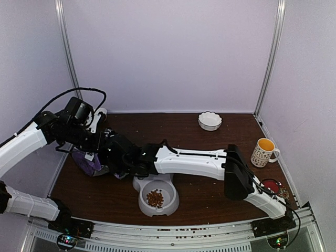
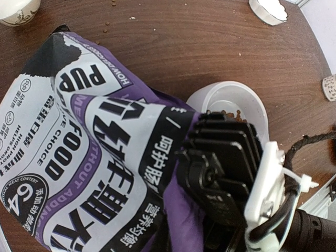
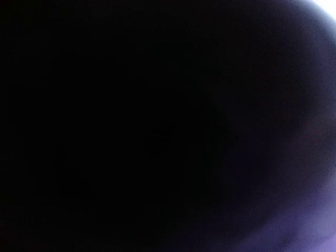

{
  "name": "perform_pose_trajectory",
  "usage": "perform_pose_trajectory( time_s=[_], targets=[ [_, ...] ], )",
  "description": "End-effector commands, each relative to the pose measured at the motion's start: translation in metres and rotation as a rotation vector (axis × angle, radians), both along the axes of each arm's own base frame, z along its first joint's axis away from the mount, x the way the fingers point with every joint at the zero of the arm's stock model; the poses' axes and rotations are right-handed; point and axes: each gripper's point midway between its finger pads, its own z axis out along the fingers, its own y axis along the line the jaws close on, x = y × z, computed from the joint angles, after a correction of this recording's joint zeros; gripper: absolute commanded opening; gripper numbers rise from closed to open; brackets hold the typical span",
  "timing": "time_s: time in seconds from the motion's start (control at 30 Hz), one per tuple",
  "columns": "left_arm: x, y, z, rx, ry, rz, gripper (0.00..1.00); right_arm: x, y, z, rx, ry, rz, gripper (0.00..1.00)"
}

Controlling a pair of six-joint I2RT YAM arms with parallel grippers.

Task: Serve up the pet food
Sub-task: Collect the pet food from the pet food bag.

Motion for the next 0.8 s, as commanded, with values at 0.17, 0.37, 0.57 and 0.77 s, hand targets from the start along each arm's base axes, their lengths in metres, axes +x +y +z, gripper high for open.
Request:
perform_pose_trajectory(
  time_s=[0.17,0.37,0.57,0.77],
  targets=[
    [0.009,-0.038,0.047,-0.190,-0.115,-0.096,0.00,-0.021,0.011,-0.039,0.039,0.220,0.093,0.00],
    [0.009,-0.038,0.045,-0.187,-0.110,-0.094,0.00,-0.031,0.016,-0.038,0.091,0.298,0.114,0.00],
    [0.009,-0.037,0.045,-0.184,-0.114,-0.090,0.00,-0.036,0.021,-0.031,0.154,0.347,0.127,0.00],
    [0.008,-0.034,0.043,-0.175,-0.118,-0.080,0.00,-0.030,0.019,-0.014,0.274,0.378,0.103,0.00]
  ],
)
